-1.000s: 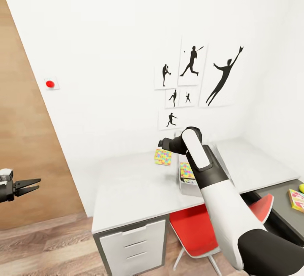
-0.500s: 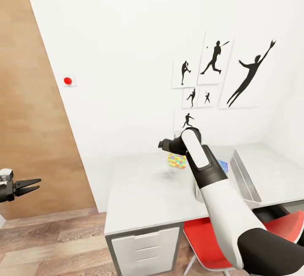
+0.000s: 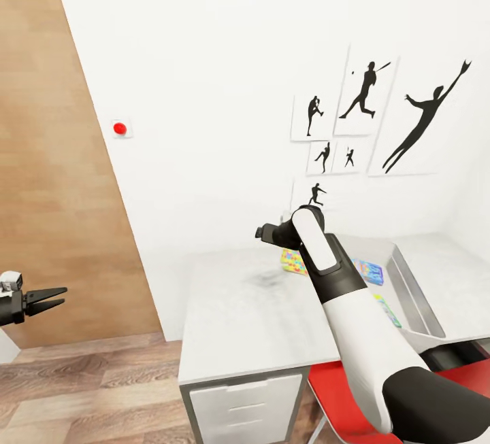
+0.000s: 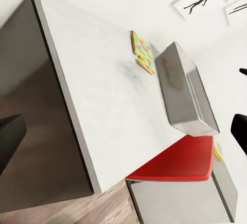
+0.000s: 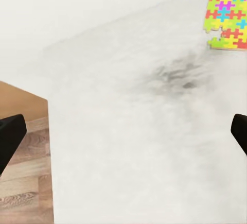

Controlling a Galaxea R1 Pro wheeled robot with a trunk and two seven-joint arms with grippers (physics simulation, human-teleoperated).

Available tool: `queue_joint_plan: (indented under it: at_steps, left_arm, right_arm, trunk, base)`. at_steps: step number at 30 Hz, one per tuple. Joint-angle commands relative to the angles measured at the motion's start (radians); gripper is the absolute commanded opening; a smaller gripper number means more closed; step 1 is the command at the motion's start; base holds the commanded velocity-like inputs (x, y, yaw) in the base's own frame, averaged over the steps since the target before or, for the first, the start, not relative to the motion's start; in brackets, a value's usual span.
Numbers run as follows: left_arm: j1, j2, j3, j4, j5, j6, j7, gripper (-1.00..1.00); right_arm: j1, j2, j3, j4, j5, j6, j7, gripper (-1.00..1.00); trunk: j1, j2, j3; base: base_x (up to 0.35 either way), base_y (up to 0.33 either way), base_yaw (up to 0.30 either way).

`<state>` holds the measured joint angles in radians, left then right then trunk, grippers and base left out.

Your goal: Put all the toys in the child's room - the three board games (two on the bed and one on the table), the two jigsaw puzzles on the table, and the tennis ball on the table - inside the toy box on the table in the child's room.

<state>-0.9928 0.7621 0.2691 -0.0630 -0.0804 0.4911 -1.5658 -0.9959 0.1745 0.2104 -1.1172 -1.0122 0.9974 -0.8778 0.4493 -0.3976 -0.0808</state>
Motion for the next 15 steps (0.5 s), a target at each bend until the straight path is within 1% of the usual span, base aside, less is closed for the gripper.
queue_joint_plan:
  at_steps: [1, 4, 8, 15]
  left_arm:
    - [-0.001, 0.000, 0.005, 0.000, -0.009, 0.011, -0.005, 1.00]
    - [-0.001, 0.000, 0.005, 0.000, -0.009, 0.011, -0.005, 1.00]
    - [-0.001, 0.000, 0.005, 0.000, -0.009, 0.011, -0.005, 1.00]
    - [-0.001, 0.000, 0.005, 0.000, -0.009, 0.011, -0.005, 1.00]
  right_arm:
    - [-0.001, 0.000, 0.001, 0.000, -0.009, -0.001, -0.010, 1.00]
    - [-0.001, 0.000, 0.002, 0.000, -0.009, -0.020, -0.010, 1.00]
    - [-0.001, 0.000, 0.003, 0.000, -0.009, -0.033, -0.009, 1.00]
    - [0.000, 0.000, 0.001, 0.002, -0.009, -0.034, -0.010, 1.00]
  trunk:
    - [0.001, -0.002, -0.002]
    - [0.001, -0.002, -0.002]
    - [0.001, -0.002, -0.002]
    - [0.001, -0.002, -0.002]
  base:
    - [0.005, 0.002, 0.002]
    - [0.022, 0.021, 0.001]
    - [0.120, 0.106, 0.000]
    - [0.041, 0.025, 0.000]
